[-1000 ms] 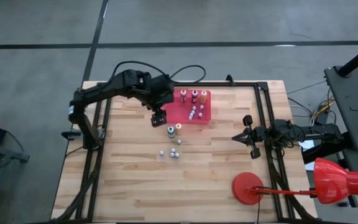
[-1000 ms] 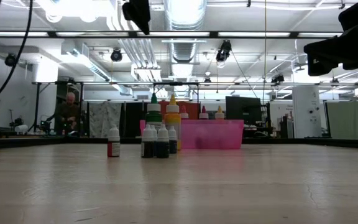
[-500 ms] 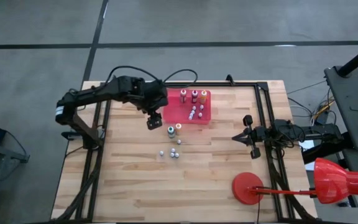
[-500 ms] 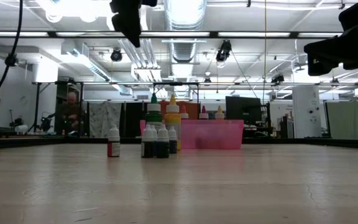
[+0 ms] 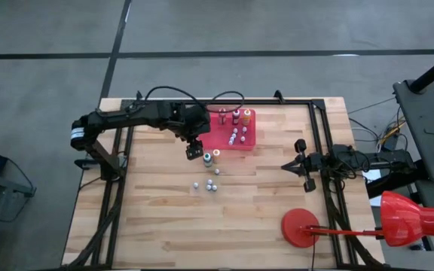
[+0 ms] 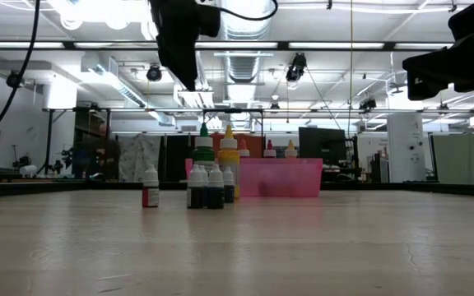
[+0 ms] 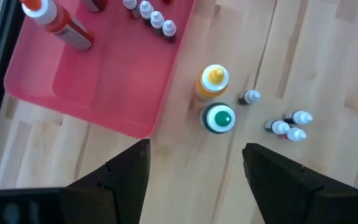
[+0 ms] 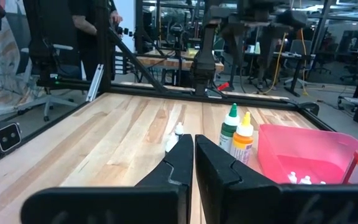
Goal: Pick & Place food coloring
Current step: Put the large green food coloring bottle into the pink bin
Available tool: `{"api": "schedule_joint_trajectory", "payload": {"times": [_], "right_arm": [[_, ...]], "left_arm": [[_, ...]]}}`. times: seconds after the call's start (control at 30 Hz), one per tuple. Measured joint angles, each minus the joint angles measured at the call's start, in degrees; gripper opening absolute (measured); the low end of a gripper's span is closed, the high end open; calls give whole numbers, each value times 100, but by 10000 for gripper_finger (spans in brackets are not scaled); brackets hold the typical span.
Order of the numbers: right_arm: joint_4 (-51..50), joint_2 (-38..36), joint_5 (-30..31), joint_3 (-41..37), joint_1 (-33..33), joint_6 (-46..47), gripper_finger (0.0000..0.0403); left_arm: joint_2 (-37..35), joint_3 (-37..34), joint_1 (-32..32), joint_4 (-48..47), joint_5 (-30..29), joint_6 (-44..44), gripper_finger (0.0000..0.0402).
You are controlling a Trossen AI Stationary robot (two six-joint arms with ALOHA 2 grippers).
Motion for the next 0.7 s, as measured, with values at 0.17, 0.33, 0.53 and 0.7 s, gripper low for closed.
{"api": "schedule_joint_trajectory", "payload": {"times": [0.17,0.33,0.53,0.7], "right_arm": [[0,-2,0,0,0,-2,8],[0,-2,2,-2,0,-2,8],[0,-2,1,0,-2,-1,8],[-2,0,0,0,-2,-2,8]], "left_arm": [[0,-330,0,342,56,3,227],[0,-650,-48,610,161,6,227],[35,-801,-175,813,490,5,227],[124,-800,-258,861,652,59,227]]}}
